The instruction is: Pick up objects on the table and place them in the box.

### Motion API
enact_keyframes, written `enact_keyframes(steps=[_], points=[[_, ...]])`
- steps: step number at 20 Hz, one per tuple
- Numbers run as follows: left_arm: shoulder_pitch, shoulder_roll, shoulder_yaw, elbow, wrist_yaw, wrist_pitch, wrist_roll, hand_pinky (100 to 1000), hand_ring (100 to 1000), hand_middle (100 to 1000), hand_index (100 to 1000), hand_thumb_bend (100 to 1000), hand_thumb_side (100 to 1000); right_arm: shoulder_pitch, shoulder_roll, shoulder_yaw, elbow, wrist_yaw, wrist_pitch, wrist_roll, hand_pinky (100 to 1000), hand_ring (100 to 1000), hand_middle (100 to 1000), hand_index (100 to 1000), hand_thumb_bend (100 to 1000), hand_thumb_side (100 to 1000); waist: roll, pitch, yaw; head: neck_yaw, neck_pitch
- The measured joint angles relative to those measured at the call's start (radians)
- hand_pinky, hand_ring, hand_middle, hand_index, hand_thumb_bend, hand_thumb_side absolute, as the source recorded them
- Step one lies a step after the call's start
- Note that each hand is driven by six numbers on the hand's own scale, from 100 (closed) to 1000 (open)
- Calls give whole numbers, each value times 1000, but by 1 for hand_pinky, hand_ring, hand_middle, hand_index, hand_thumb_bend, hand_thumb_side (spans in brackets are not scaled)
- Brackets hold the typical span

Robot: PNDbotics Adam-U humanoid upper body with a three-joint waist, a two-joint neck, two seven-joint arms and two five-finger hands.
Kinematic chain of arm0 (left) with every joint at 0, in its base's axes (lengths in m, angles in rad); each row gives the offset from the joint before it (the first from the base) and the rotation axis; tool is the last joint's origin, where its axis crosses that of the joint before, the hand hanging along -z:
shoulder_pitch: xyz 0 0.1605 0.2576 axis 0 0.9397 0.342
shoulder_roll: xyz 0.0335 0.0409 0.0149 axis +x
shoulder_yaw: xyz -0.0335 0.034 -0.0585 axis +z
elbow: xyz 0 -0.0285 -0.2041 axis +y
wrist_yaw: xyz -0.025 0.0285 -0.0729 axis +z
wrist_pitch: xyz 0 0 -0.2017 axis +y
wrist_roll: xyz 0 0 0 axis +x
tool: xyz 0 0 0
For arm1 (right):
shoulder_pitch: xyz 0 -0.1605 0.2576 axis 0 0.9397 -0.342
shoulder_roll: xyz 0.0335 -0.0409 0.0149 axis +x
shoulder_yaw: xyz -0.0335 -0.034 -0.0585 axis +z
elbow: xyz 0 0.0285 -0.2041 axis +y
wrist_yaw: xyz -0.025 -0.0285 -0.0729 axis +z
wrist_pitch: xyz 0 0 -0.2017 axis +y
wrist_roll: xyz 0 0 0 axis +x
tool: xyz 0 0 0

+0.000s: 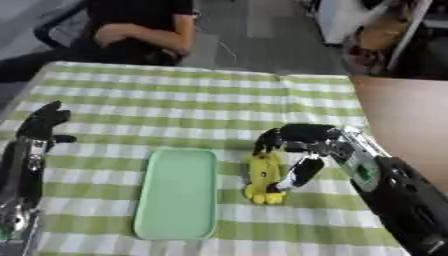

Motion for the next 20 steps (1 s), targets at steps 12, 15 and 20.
enact_keyframes(steps=[12, 15, 20], points=[[-6, 0, -5, 0, 0, -2, -2, 621, 815, 895, 765, 677, 1000, 7, 0, 0, 5, 28, -13, -13, 692, 734, 813, 852, 538, 528, 0, 0, 0, 0, 0], [-6, 0, -6, -1, 0, -1, -3, 621, 815, 895, 766, 677, 1000, 7, 1, 0, 5, 42, -15, -15, 666, 725, 801, 843, 531, 522, 0, 0, 0, 0, 0], [-7, 0, -6, -5, 0, 0, -4, 621, 816, 895, 766, 677, 1000, 8, 7, 0, 4, 64, -24, -24, 543, 650, 760, 821, 506, 508, 1, 0, 0, 0, 0]])
